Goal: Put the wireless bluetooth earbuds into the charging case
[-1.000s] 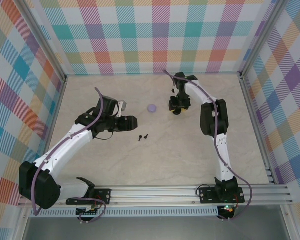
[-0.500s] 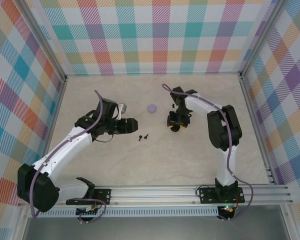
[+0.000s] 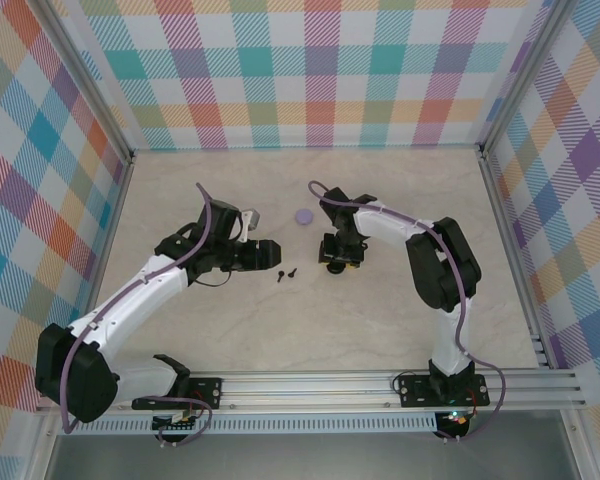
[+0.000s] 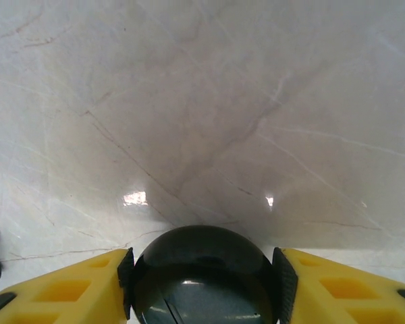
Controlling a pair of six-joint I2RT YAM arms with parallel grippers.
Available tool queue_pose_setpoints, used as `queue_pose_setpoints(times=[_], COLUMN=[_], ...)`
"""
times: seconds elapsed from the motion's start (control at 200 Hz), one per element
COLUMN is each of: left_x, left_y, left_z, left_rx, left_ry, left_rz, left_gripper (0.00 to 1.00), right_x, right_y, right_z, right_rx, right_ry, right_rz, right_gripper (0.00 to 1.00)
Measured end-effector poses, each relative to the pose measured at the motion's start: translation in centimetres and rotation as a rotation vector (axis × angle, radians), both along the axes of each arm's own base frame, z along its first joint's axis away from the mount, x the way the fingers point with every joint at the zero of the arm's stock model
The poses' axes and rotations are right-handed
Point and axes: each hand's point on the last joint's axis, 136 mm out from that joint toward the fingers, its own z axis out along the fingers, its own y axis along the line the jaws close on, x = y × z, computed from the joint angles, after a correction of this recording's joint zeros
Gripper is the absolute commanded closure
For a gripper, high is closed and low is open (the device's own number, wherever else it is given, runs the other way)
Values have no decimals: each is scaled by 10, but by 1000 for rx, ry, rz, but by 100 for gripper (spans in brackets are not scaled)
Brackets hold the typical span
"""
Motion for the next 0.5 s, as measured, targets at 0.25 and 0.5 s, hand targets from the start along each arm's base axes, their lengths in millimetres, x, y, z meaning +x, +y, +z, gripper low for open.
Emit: queue_pose_setpoints(times=[0.25,0.5], left_x=[-1,0], left_y=[-11,-37], left_z=[-16,-27], left_rx=[-7,-43], left_ry=[41,70], left_rz=[-24,-66], left_gripper=[29,39], right_x=[1,6], right_y=[1,-3], right_z=[0,14], right_rx=[6,66], right_ry=[-3,-25], right_rz=[-11,-10], right_gripper=[30,33])
